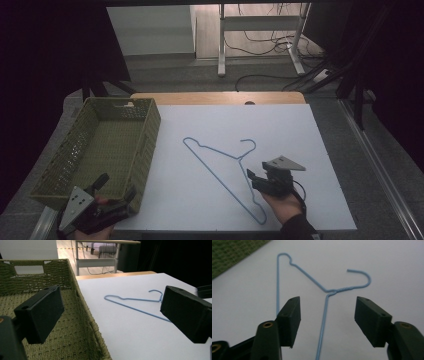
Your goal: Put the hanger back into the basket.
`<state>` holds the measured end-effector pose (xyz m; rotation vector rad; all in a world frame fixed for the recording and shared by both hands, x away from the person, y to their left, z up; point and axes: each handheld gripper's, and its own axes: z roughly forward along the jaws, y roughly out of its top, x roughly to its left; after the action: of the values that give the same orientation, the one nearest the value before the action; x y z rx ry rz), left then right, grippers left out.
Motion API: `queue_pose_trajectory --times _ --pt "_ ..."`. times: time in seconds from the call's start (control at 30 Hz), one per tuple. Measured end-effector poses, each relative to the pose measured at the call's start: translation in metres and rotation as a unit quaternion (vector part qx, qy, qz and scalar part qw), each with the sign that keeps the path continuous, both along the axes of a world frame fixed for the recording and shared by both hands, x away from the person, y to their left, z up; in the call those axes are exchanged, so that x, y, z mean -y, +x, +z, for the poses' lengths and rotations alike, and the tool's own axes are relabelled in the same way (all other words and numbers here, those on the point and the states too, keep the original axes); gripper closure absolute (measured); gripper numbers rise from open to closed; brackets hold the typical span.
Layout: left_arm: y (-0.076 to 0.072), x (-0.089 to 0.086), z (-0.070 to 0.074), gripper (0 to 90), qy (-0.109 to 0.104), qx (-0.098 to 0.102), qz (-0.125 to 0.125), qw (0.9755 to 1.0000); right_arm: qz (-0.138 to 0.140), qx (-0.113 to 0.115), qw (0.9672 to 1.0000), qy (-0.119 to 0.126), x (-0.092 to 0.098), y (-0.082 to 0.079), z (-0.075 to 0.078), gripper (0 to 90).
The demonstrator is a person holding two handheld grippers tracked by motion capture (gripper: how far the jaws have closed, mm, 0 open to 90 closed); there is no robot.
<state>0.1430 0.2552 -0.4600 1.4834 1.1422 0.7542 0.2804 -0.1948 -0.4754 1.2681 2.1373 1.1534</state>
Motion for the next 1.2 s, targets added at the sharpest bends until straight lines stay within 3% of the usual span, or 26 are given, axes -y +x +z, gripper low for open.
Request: queue_pose_trajectory --times 0.03,0.07,0.13,0.27,0.43,0.53,0.6,0.7,0.9,1.07,1.2 --pt "-0.001 0.001 0.0 4.6 0.002 0.002 -0.001 1.0 -0.004 -0.008 0.9999 -0.008 -0.006 0.005 -0.004 43.0" --pt "-0.001 0.001 0.001 4.5 0.002 0.002 -0.005 1.0 -0.005 -0.036 0.9991 -0.024 -0.018 0.015 -0.013 48.0" --pt "-0.002 0.003 0.002 4.4 0.0 0.004 -0.011 0.9999 0.0 -0.054 0.9971 -0.054 -0.029 0.021 -0.022 52.2" --pt "-0.003 0.004 0.003 4.5 0.0 0.006 -0.017 0.9998 -0.003 -0.07 0.9931 -0.094 -0.042 0.031 -0.033 64.1" --pt "-0.005 0.004 0.003 4.7 0.0 0.008 -0.023 0.9997 -0.013 -0.082 0.9908 -0.107 -0.045 0.038 -0.038 70.1" --pt "-0.004 0.005 0.003 4.8 -0.003 0.006 -0.028 0.9996 -0.017 -0.092 0.9876 -0.125 -0.047 0.042 -0.042 74.3" --pt "-0.005 0.005 0.004 4.9 -0.004 0.008 -0.029 0.9995 -0.022 -0.094 0.9885 -0.117 -0.045 0.043 -0.043 75.7" --pt "-0.005 0.007 0.004 5.0 -0.002 0.009 -0.033 0.9994 -0.019 -0.094 0.9881 -0.121 -0.045 0.043 -0.043 85.2" --pt "-0.004 0.008 0.004 5.0 -0.002 0.006 -0.038 0.9993 -0.013 -0.097 0.9854 -0.14 -0.049 0.044 -0.042 86.5" --pt "-0.005 0.008 0.004 5.0 -0.002 0.007 -0.038 0.9993 -0.007 -0.071 0.9852 -0.156 -0.05 0.042 -0.042 86.9" --pt "-0.004 0.011 0.005 5.1 -0.003 0.004 -0.044 0.999 0.005 -0.035 0.988 -0.15 -0.044 0.037 -0.034 87.0"
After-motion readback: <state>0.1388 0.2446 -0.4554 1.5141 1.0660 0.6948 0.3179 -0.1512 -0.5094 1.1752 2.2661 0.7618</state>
